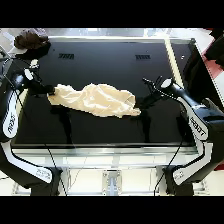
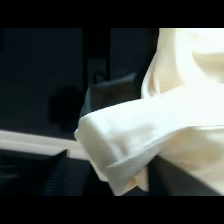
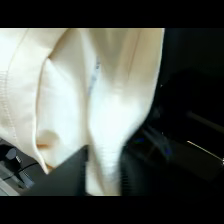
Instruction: Fold the shirts.
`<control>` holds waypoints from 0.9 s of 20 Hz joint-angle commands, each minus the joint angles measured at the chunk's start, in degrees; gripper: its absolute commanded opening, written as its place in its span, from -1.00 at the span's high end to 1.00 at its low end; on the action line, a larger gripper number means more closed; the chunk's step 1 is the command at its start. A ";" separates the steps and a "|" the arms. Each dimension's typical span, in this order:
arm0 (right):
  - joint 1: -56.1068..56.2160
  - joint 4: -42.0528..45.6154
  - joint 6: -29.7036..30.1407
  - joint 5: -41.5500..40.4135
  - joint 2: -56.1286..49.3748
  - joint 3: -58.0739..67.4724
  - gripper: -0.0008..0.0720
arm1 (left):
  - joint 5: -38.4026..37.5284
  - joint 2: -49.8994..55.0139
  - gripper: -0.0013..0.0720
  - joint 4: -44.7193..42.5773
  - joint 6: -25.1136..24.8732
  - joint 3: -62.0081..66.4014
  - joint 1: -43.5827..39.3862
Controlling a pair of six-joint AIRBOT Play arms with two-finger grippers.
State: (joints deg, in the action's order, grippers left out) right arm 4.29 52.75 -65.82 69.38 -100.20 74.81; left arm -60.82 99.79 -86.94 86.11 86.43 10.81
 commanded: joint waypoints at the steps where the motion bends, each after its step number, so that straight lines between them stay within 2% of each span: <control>1: 1.88 -0.11 -0.09 -0.24 0.00 0.07 0.79 | 2.10 1.73 0.52 4.44 0.00 -0.02 -0.04; 2: 1.90 -0.24 -0.09 -0.66 0.02 0.07 0.93 | 2.08 2.43 0.94 6.14 -0.04 -0.02 -0.09; 6: 1.77 0.33 -0.92 0.81 1.70 4.46 0.93 | 1.42 0.98 0.94 11.37 -0.13 0.50 -0.24; 8: 1.77 3.50 -1.25 4.35 4.85 11.06 0.93 | 1.01 -3.69 0.93 11.37 -4.07 1.70 -0.22; 11: 1.77 8.74 -2.82 10.43 13.18 22.01 0.93 | -0.07 -15.80 0.93 11.32 -10.08 3.87 -0.22; 14: 1.77 10.80 -4.66 16.13 24.00 32.30 0.93 | 1.51 -31.08 0.93 10.95 -10.12 4.59 -0.17; 18: 1.79 11.15 -6.91 16.26 38.14 43.45 0.93 | 7.93 -51.17 0.94 10.95 -10.08 4.59 -0.20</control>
State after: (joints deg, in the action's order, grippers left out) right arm 6.02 62.59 -71.02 84.09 -71.24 110.43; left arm -57.45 61.32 -75.96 76.58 90.78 10.57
